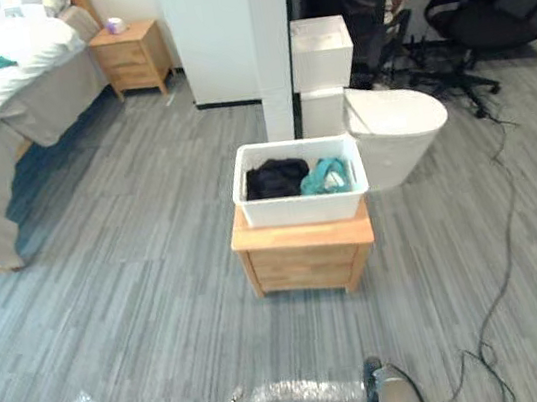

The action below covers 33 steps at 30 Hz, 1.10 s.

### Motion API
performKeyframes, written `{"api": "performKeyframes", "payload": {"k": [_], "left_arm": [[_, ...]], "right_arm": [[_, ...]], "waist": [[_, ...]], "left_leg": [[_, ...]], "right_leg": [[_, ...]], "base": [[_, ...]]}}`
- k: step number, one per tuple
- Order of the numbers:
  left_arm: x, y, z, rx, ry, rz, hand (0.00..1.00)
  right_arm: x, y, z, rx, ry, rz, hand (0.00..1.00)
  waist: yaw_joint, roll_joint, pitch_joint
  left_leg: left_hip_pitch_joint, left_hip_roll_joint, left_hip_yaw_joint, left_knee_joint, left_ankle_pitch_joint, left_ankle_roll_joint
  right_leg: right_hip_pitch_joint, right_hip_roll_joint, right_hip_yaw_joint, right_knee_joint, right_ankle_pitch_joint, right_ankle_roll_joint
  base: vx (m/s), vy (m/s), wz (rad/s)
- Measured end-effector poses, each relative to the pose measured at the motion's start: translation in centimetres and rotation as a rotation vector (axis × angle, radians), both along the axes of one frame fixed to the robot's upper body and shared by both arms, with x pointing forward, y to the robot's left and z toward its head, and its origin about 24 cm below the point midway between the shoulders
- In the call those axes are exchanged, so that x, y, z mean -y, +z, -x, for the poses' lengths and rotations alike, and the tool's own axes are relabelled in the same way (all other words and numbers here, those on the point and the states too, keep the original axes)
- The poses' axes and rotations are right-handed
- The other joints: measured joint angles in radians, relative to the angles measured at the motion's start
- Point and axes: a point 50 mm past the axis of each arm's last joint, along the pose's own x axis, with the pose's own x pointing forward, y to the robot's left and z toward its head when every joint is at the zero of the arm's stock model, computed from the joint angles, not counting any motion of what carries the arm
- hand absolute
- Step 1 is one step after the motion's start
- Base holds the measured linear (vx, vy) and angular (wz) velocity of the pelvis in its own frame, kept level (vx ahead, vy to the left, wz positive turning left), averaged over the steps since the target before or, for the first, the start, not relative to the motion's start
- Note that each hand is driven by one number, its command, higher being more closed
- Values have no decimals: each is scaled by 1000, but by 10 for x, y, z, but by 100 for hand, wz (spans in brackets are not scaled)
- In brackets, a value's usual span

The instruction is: Pick up the laundry basket with both hands and put the clothes into the washing machine.

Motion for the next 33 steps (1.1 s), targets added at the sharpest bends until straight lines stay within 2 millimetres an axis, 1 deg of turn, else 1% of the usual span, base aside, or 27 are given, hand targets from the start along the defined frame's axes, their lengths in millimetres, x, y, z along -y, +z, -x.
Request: {"api": "performKeyframes", "payload": {"k": [1,2,3,4,5,6,7,8,9,11,12,13,14,15,16,17,18,19,20,22,24,26,27,28,29,30,33], "left_arm": [[-2,0,4,-6,31,0,0],[-5,-1,8,-9,72,4,0],[-6,-1,9,-9,86,8,0],[-7,-1,9,-10,87,8,0],[-12,1,5,8,94,-4,0],[-18,4,1,24,70,-27,0],[-24,7,-4,39,48,-53,0],[-26,8,-7,50,37,-65,0],[-29,13,-15,82,30,-92,0],[-33,21,-27,142,30,-119,0],[-39,30,-36,200,56,-148,0],[-51,42,-42,254,88,-199,0],[-58,48,-44,277,107,-229,0],[-71,65,-57,355,129,-296,0],[-79,80,-65,417,155,-343,0],[-82,86,-68,437,164,-364,0],[-87,93,-68,451,182,-406,0],[-89,95,-68,453,185,-420,0],[-90,97,-66,448,193,-438,0],[-94,99,-64,430,198,-476,0],[-99,103,-62,419,230,-508,0],[-105,111,-64,439,252,-543,0],[-110,122,-69,469,245,-590,0],[-109,122,-69,468,243,-591,0],[-106,121,-70,468,242,-586,0],[-102,128,-72,500,253,-593,0],[-103,138,-73,532,248,-625,0]], "right_arm": [[2,1,0,3,2,6,0],[4,1,-2,2,22,16,0],[6,2,-6,2,48,24,0],[5,2,-8,3,58,22,0],[2,0,-15,6,76,12,0],[2,0,-22,11,90,10,0],[-2,1,-33,36,93,-2,0],[-2,1,-38,47,95,-1,0],[4,6,-56,95,112,29,0],[10,14,-71,158,131,67,0],[18,23,-85,217,158,114,0],[22,32,-95,272,154,145,0],[22,36,-102,299,153,162,0],[27,47,-113,351,143,212,0],[35,59,-124,400,133,259,0],[39,66,-131,428,131,287,0],[46,80,-144,487,131,338,0],[48,87,-150,512,133,361,0],[51,97,-161,554,137,396,0],[50,105,-173,584,143,423,0],[48,104,-172,578,146,424,0],[50,109,-172,589,138,448,0],[55,119,-175,620,128,484,0],[57,120,-174,619,127,493,0],[63,124,-173,617,123,521,0],[72,132,-174,628,130,558,0],[79,138,-177,635,153,585,0]], "waist": [[-5,5,2],[2,7,8],[13,11,13],[19,4,18],[27,-21,34],[29,-39,43],[33,-52,55],[34,-53,57],[40,-53,57],[55,-57,56],[54,-53,56],[62,-67,52],[63,-85,42],[61,-116,37],[76,-123,38],[85,-123,38],[84,-124,37],[83,-121,37],[82,-110,33],[82,-106,33],[81,-98,19],[77,-106,5],[73,-133,-12],[69,-133,-17],[70,-114,-26],[74,-78,-39],[82,-64,-48]], "left_leg": [[-70,24,-18,144,104,12],[-163,61,-21,343,232,-13],[-257,97,2,509,195,25],[-295,99,19,558,172,38],[-353,84,46,587,127,33],[-384,71,65,564,101,25],[-419,65,93,478,78,14],[-433,64,105,411,77,13],[-458,50,119,208,78,13],[-454,7,96,-47,90,-3],[-447,-30,49,-228,140,-35],[-417,-72,43,-269,226,-41],[-414,-96,48,-288,223,-37],[-429,-123,60,-264,209,-17],[-446,-130,66,-198,160,-3],[-447,-130,76,-168,137,1],[-432,-136,95,-130,96,15],[-417,-138,106,-123,79,20],[-377,-138,132,-132,56,26],[-288,-143,175,-201,47,39],[-232,-141,195,-254,48,39],[-219,-140,199,-280,50,35],[-228,-158,192,-283,50,23],[-230,-158,185,-282,49,21],[-230,-151,164,-283,51,13],[-231,-133,146,-299,54,6],[-227,-125,139,-329,64,-8]], "right_leg": [[33,16,-10,1,-32,-12],[86,46,-14,-21,-63,-36],[145,73,-14,-59,-76,-52],[178,81,-9,-82,-79,-56],[259,80,-7,-140,-80,-58],[308,76,-8,-182,-80,-57],[365,75,-7,-229,-75,-51],[386,75,-8,-250,-75,-48],[422,72,-7,-287,-80,-30],[436,54,-5,-297,-95,-5],[444,39,-7,-295,-114,23],[455,13,6,-287,-130,47],[461,-5,7,-295,-132,50],[462,-33,12,-308,-131,52],[465,-46,33,-320,-114,79],[471,-48,53,-320,-111,85],[487,-65,82,-307,-108,90],[487,-71,95,-285,-108,90],[456,-85,121,-187,-107,90],[355,-124,132,57,-105,91],[303,-141,92,102,-141,80],[268,-140,22,19,-150,66],[242,-128,2,-137,-84,81],[248,-128,-1,-144,-83,97],[279,-114,-15,-184,-65,95],[319,-84,-38,-269,-34,91],[345,-61,-54,-336,-8,85]], "base": [[528,-298,2],[597,-300,-14],[586,-262,-27],[464,-175,-22],[351,-117,-6],[401,-131,-3],[278,-83,-2],[407,-29,-9],[332,46,-6],[366,167,2],[413,275,1],[374,219,10],[397,191,16],[376,175,16],[338,202,-4],[298,204,-32],[222,158,-33],[266,193,-46],[227,198,-47],[229,188,-54],[171,66,-30],[160,-51,2],[137,-92,17],[169,-123,26],[185,-88,28],[206,-100,21],[111,-48,9]]}}
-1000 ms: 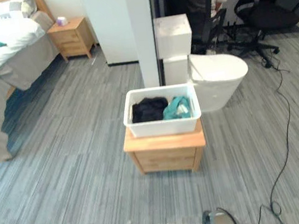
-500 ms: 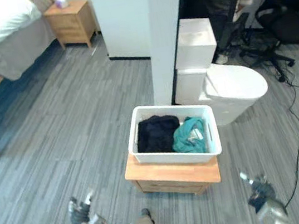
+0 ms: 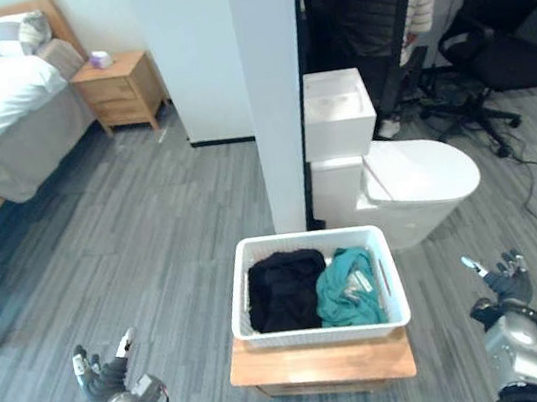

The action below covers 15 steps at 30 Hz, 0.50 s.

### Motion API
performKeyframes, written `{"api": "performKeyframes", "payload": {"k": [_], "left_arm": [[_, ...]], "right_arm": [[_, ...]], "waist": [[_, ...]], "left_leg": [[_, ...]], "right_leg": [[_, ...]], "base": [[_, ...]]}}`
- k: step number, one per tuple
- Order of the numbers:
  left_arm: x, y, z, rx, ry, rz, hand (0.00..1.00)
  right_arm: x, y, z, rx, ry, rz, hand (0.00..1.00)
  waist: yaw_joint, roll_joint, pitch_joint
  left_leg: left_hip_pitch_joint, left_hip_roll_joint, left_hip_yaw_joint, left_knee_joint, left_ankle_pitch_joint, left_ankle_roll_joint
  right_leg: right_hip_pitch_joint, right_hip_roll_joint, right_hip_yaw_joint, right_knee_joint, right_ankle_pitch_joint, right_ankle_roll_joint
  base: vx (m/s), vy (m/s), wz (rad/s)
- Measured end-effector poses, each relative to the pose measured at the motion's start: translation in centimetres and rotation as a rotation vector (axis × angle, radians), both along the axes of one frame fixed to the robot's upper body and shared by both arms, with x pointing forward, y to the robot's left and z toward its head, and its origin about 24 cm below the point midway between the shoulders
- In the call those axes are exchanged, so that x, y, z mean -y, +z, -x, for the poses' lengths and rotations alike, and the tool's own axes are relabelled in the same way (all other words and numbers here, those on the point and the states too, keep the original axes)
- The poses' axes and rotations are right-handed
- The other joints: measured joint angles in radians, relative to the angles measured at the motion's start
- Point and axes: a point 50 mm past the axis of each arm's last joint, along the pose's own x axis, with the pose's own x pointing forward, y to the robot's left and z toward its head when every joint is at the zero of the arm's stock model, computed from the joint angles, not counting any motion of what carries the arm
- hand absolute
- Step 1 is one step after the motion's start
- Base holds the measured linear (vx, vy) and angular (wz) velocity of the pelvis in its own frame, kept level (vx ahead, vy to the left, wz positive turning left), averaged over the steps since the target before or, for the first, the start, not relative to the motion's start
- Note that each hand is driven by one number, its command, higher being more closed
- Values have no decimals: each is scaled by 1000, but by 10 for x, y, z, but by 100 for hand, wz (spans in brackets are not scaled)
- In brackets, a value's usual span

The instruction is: Pick up the laundry basket with both hands and put the clothes into the washing machine.

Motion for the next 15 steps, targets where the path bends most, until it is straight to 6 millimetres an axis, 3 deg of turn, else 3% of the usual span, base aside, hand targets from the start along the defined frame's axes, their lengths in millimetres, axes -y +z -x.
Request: {"api": "performKeyframes", "payload": {"k": [5,8,11,13,15], "left_arm": [[-3,15,-18,23,-122,-54,0],[1,31,-52,58,-268,-99,0],[14,51,-109,103,-448,-121,0],[15,61,-125,121,-494,-128,0],[9,87,-147,163,-536,-171,0]], "right_arm": [[-5,13,-31,0,154,35,0],[-14,19,-67,-26,265,28,0],[-24,47,-116,-2,377,36,0],[-28,56,-130,9,400,5,0],[-33,66,-144,22,417,-50,0]], "waist": [[-1,-2,3],[6,-23,53],[27,0,162],[28,11,200],[37,13,252]], "left_leg": [[-39,2,-28,-21,19,-12],[-102,5,-51,0,36,-13],[-186,6,-59,46,51,-3],[-215,6,-65,66,55,2],[-256,8,-70,90,63,6]], "right_leg": [[6,27,-35,-78,37,-10],[-36,37,-46,-84,59,-24],[-100,37,-45,-74,92,-29],[-126,35,-45,-58,96,-32],[-169,31,-41,-24,98,-34]], "base": [[30,-48,15],[-89,-5,16],[-169,28,2],[-206,46,3],[-173,32,-1]]}}
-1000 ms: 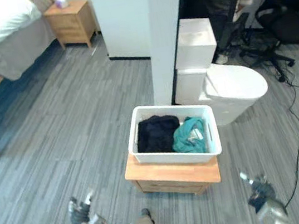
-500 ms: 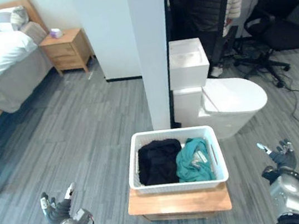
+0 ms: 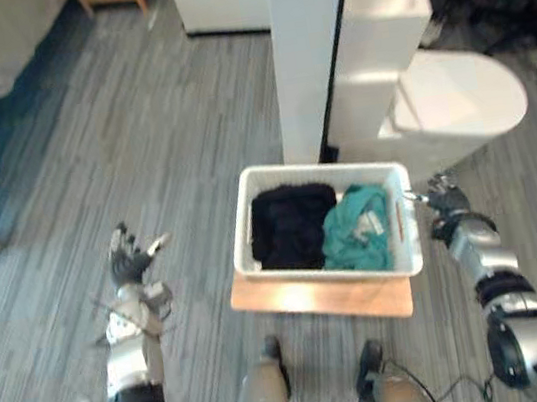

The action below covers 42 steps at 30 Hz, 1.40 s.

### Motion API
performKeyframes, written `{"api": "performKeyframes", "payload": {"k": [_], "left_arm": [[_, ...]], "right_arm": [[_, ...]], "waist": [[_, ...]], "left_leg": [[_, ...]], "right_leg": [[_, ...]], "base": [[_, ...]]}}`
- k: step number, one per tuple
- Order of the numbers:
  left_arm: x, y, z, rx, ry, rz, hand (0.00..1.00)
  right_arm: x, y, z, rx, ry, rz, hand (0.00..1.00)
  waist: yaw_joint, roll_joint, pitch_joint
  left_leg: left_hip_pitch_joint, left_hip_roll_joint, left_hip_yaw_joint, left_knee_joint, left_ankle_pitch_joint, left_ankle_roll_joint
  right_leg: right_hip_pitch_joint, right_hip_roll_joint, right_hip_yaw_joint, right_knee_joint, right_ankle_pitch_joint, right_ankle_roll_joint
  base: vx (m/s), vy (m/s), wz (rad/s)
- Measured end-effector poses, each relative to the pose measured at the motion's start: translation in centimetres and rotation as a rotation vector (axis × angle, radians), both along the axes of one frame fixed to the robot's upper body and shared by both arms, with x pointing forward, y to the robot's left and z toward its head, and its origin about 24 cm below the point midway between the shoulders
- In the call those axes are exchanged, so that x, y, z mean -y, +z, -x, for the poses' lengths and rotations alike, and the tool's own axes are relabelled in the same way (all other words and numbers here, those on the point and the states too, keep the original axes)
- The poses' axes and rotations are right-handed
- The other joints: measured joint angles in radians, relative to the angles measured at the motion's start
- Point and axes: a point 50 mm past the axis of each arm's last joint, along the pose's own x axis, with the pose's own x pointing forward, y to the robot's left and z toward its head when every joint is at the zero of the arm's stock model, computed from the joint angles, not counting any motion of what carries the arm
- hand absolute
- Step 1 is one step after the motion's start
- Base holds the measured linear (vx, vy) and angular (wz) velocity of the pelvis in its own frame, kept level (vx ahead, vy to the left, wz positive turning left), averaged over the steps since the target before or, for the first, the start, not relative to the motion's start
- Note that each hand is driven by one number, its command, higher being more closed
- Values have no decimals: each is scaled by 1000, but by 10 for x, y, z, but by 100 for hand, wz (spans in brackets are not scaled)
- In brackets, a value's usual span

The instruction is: Pick up the laundry basket with both hands and put the clothes into the washing machine.

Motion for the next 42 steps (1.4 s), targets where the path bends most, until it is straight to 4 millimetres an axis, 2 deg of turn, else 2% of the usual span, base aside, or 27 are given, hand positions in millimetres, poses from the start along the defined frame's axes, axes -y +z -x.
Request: {"api": "performKeyframes", "payload": {"k": [1,2,4,5,7,10,11,13,18,24,30,33,36,42], "left_arm": [[-4,19,-11,42,-17,-27,0],[-6,29,-16,64,-23,-40,0],[-3,74,-47,128,-88,-132,0],[-2,85,-54,146,-105,-138,0],[13,120,-86,169,-164,-157,0],[30,157,-108,209,-211,-172,0],[36,171,-114,224,-225,-179,0],[43,181,-120,227,-246,-169,0],[46,179,-128,143,-255,-193,0],[62,212,-134,177,-338,-229,0],[64,214,-135,121,-333,-363,0],[67,209,-137,96,-341,-379,0],[65,214,-136,96,-329,-409,0],[56,221,-134,63,-274,-554,0]], "right_arm": [[0,3,-4,0,-1,-12,0],[1,4,-4,-1,2,-20,0],[7,15,-11,-2,7,-35,0],[7,19,-13,1,15,-38,0],[4,28,-23,-3,34,-59,0],[-2,48,-35,53,50,-102,0],[-5,56,-39,79,60,-117,0],[-8,66,-45,109,70,-146,0],[-22,101,-62,197,114,-187,0],[-39,140,-75,268,205,-155,0],[-50,169,-82,314,254,-101,0],[-56,180,-84,329,270,-93,0],[-59,187,-85,338,283,-74,0],[-65,190,-87,340,307,-51,0]], "waist": [[13,-2,27],[18,-3,33],[28,-3,69],[27,-3,70],[23,-8,84],[11,-22,115],[9,-35,129],[3,-45,144],[-10,-50,157],[-12,-50,177],[-14,-50,192],[-16,-49,206],[-16,-48,206],[-21,-48,206]], "left_leg": [[-13,3,0,7,5,0],[-23,6,0,9,7,0],[-70,12,-4,23,23,2],[-88,13,-10,30,26,2],[-137,16,-25,42,37,0],[-186,26,-37,61,40,-3],[-203,31,-37,65,44,-9],[-225,37,-43,71,51,-12],[-271,53,-35,74,62,-29],[-329,79,-34,97,62,-30],[-372,97,-22,114,62,-31],[-383,104,-20,122,62,-31],[-406,110,-19,127,62,-31],[-404,114,-14,106,77,-53]], "right_leg": [[-19,-1,4,16,1,-1],[-31,-2,4,23,1,-1],[-74,-7,-12,54,1,-2],[-89,-7,-19,60,1,-2],[-124,-8,-25,71,8,-11],[-161,-7,-40,91,8,-13],[-179,-5,-41,99,9,-14],[-195,2,-46,100,10,-16],[-253,9,-46,120,9,-18],[-310,28,-44,135,10,-19],[-356,41,-32,134,23,-38],[-366,48,-26,133,25,-41],[-387,55,-25,132,31,-49],[-395,58,-24,127,34,-54]], "base": [[-173,9,-4],[-193,-6,3],[-168,-12,14],[-150,-3,17],[-124,6,12],[-115,4,6],[-68,-24,-1],[-22,-37,0],[11,-44,-5],[-11,-41,-8],[-10,-29,-11],[-3,-41,-10],[8,-33,-6],[28,-41,-2]]}}
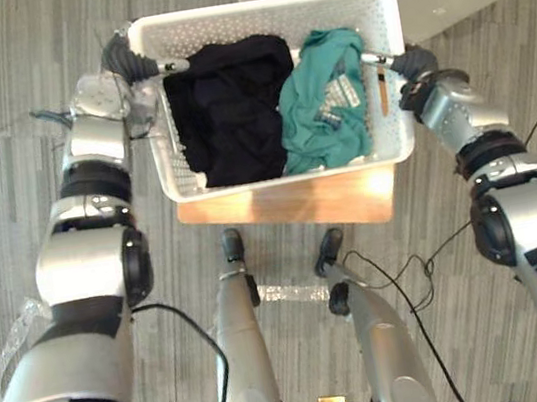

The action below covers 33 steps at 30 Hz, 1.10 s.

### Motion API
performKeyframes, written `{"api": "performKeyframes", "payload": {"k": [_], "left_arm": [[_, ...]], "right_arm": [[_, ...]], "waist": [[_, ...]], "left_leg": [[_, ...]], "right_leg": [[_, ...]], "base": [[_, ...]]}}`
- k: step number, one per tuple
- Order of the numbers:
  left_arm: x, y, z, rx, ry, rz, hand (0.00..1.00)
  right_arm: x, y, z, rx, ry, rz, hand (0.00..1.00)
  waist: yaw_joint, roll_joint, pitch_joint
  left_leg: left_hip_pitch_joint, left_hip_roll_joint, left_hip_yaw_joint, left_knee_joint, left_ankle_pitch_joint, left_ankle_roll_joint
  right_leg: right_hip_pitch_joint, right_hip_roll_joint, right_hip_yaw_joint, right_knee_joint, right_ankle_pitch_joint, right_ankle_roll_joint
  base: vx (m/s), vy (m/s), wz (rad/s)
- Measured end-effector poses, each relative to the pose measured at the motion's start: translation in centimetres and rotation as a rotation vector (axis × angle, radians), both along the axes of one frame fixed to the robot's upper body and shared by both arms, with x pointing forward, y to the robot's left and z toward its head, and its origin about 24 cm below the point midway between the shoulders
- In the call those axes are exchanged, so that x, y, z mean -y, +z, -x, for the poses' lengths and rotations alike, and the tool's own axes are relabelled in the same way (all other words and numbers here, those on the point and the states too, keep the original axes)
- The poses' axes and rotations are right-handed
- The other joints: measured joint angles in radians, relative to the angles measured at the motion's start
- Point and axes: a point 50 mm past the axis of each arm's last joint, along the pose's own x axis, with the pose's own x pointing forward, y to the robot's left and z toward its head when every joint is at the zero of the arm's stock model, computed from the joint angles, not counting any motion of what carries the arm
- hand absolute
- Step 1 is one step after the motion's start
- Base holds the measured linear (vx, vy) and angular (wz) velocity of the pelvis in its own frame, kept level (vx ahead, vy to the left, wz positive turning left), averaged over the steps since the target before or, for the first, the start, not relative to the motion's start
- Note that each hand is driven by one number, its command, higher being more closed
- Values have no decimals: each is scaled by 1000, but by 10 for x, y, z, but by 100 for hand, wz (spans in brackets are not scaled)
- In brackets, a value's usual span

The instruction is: Pick up the laundry basket with both hands and put the clothes into the washing machine.

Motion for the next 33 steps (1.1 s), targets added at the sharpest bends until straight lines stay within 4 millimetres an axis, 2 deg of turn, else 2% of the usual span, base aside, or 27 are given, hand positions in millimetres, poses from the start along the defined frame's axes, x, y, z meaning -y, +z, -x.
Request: {"api": "performKeyframes", "payload": {"k": [5,8,11,21,22,26,27,33], "left_arm": [[-12,0,3,9,46,-11,0],[-23,-12,5,-20,72,-5,0],[-30,-33,7,-79,74,-35,0],[-31,-45,9,-98,32,-79,0],[-31,-46,9,-102,31,-86,100],[-28,-46,8,-115,25,-146,100],[-28,-45,8,-114,26,-151,100],[-27,-45,7,-91,75,-183,100]], "right_arm": [[-2,0,0,3,5,-2,0],[-3,-2,0,-1,6,-4,0],[-3,-3,0,-3,9,-3,0],[-10,-7,-1,-21,40,104,0],[-10,-7,-1,-22,41,121,0],[-11,-6,-1,-24,44,173,0],[-11,-7,-1,-26,44,186,100],[-12,-4,-2,-25,18,317,100]], "waist": [[2,0,0],[-1,0,0],[3,0,0],[7,0,-1],[6,0,-1],[6,0,-2],[6,0,-2],[4,0,-2]], "left_leg": [[14,8,9,-22,16,-13],[32,11,15,-33,20,-11],[36,20,19,-36,21,-13],[38,26,16,-55,31,-21],[40,25,16,-60,33,-22],[49,21,16,-90,51,-22],[50,21,15,-94,54,-23],[63,19,15,-131,76,-25]], "right_leg": [[4,7,1,-9,4,-6],[15,10,6,-13,5,-7],[23,22,7,-31,13,-18],[26,33,3,-47,17,-23],[27,33,3,-48,17,-22],[34,34,-2,-66,23,-21],[34,35,-2,-66,23,-21],[34,35,-8,-70,23,-21]], "base": [[19,-52,-2],[20,-48,-3],[16,-45,-5],[40,-36,0],[57,-31,5],[21,-14,3],[33,-32,3],[28,-27,3]]}}
